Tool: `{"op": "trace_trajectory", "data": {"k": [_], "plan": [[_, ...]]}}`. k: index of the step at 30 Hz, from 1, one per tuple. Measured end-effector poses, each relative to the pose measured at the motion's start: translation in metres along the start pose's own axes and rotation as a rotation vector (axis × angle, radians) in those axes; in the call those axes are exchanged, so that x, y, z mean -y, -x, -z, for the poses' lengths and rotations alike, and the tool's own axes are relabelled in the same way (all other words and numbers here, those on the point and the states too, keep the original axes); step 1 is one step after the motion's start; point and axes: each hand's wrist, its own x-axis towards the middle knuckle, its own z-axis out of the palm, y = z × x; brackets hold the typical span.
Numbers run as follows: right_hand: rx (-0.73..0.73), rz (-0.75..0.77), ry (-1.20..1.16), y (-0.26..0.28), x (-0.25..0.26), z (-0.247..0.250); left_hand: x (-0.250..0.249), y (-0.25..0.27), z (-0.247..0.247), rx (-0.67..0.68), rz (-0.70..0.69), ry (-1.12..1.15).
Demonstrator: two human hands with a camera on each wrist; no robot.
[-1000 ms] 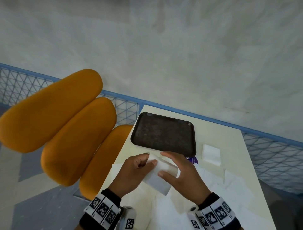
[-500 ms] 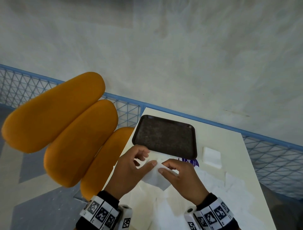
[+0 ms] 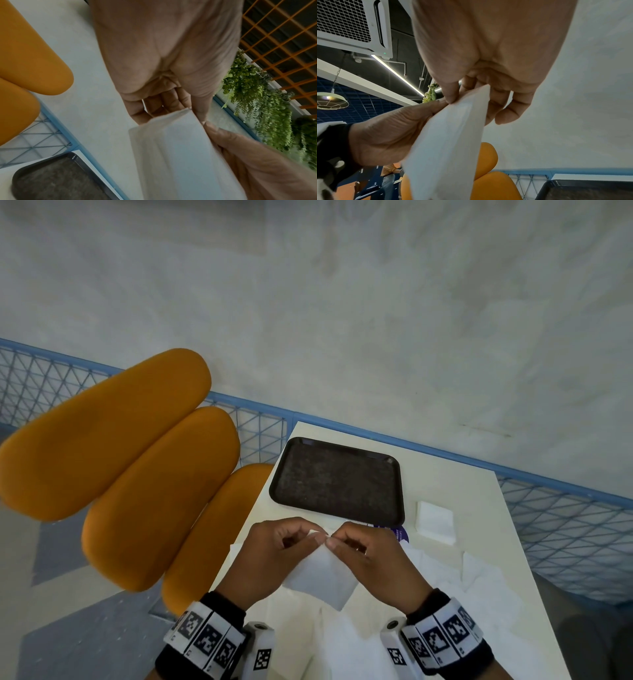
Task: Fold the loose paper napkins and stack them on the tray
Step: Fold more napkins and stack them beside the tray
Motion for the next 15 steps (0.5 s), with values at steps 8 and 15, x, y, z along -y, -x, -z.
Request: {"op": "trace_trajectory", "data": {"k": [8,15], "plan": [[-0.162,-0.159,-0.299,0.012,-0.012,0.021,0.000,-0.005,0.016,-0.126,0.067,0.260],[-0.133,-0.316,-0.782,0.011,-0.012,-0.005,-0.005,-0.012,0.002,-0.185,0.172,0.424]]}}
